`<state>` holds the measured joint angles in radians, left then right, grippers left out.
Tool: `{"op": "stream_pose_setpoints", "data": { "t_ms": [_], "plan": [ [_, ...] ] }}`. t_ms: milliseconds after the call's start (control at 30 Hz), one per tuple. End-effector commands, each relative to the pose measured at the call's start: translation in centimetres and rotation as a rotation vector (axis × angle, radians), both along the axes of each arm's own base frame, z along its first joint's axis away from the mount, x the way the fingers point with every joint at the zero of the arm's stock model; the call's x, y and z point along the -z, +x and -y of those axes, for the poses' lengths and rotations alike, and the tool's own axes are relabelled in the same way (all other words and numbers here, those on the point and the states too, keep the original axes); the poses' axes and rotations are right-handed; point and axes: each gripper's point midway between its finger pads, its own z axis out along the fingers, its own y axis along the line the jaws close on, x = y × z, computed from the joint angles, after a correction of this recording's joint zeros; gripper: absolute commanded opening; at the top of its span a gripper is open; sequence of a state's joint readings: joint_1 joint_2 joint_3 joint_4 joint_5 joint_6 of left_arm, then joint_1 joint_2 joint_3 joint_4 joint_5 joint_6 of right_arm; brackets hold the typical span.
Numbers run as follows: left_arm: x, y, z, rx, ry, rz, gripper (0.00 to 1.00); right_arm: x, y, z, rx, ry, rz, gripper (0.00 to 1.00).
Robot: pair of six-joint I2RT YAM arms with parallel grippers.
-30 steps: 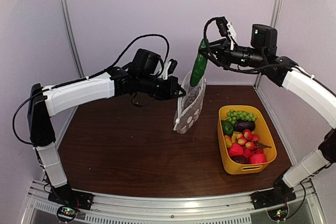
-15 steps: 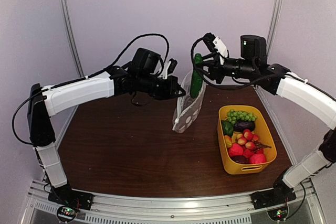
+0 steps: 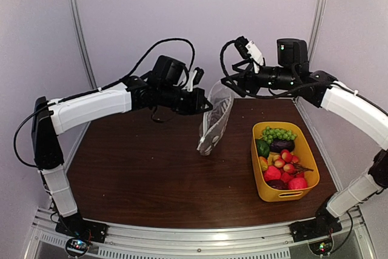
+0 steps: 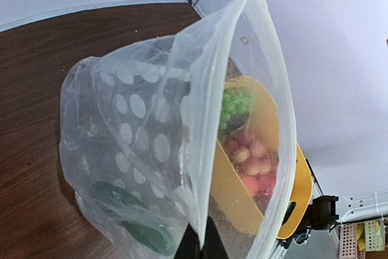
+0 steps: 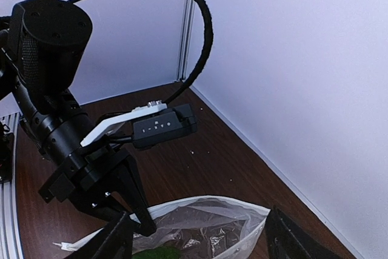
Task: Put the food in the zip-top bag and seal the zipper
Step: Place the fake fruit in the zipper food storage bag, then pick up the fake fruit from the bin.
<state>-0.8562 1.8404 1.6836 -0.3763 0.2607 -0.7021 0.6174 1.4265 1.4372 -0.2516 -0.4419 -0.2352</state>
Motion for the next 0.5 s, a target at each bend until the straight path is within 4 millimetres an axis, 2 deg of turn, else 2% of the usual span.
{"op": "stream_pose_setpoints", "data": {
  "t_ms": [0,133,200,267,367,467],
  "plan": [
    [-3.8,0.7,-1.6,-0.040,0.012,0.110,0.00,-3.2,-0.4,2.5,0.076,0.043,-0.005,0.75],
    [-6.7,1.2,-3.7,-0.067,0.109,0.233,0.00,-2.0,0.3,6.5,0.139,0.010,-0.056,0.74],
    [-7.9,1.1,-4.5,-0.057,0.163,0.284,0.00,-0.3,0.7,8.8,0.150,-0.020,-0.102,0.71],
    [-8.4,1.0,-5.3,-0.043,0.221,0.318,0.00,2.2,1.1,11.4,0.183,-0.073,-0.155,0.68],
    [-6.8,0.8,-5.9,-0.018,0.299,0.312,0.00,6.8,0.8,14.9,0.215,-0.219,-0.236,0.62],
    [-2.4,-0.2,-5.2,0.053,0.340,0.225,0.00,11.6,-0.8,17.1,0.200,-0.393,-0.338,0.57]
  ]
}}
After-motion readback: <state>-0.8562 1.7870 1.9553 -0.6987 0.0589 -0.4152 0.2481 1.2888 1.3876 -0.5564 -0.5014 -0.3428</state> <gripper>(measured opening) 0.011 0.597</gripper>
